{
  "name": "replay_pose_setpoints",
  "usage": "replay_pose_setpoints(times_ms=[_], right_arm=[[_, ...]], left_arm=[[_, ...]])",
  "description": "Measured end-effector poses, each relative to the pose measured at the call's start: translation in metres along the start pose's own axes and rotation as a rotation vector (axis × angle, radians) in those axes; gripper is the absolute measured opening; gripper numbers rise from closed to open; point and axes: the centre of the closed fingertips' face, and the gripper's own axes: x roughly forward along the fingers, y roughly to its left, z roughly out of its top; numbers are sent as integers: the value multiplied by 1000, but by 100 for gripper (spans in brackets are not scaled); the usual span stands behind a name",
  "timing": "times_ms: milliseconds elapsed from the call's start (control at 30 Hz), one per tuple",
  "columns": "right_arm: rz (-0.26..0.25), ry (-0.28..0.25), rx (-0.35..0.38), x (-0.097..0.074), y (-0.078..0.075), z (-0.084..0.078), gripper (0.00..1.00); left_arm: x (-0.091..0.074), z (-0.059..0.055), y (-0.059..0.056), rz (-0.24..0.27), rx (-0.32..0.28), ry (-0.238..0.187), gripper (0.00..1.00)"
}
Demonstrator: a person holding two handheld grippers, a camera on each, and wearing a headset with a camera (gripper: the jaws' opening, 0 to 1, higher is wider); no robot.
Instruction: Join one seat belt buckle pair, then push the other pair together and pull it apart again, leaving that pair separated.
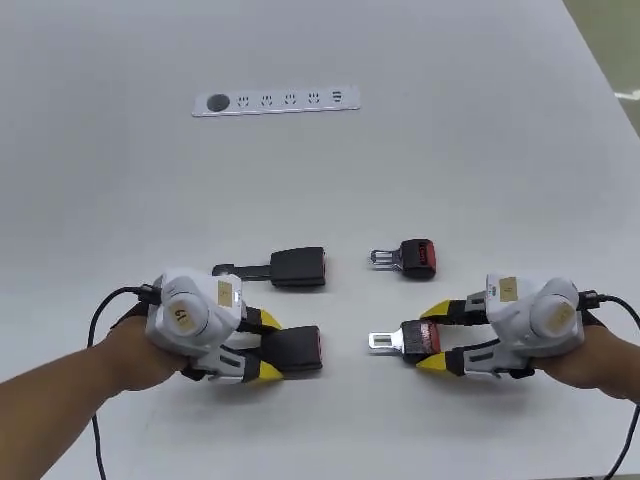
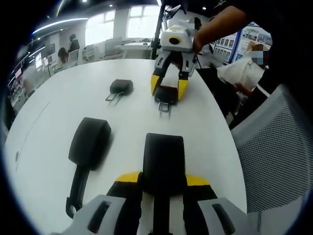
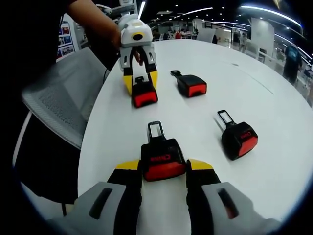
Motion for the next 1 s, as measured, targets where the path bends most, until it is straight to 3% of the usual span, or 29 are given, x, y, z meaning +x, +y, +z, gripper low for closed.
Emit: replay_pose_setpoints(times_ms=[1000], right_arm=[[23,-50,-32,41,14,35,33]], left_arm=[[-2,-1,0,-8,2,7,33]])
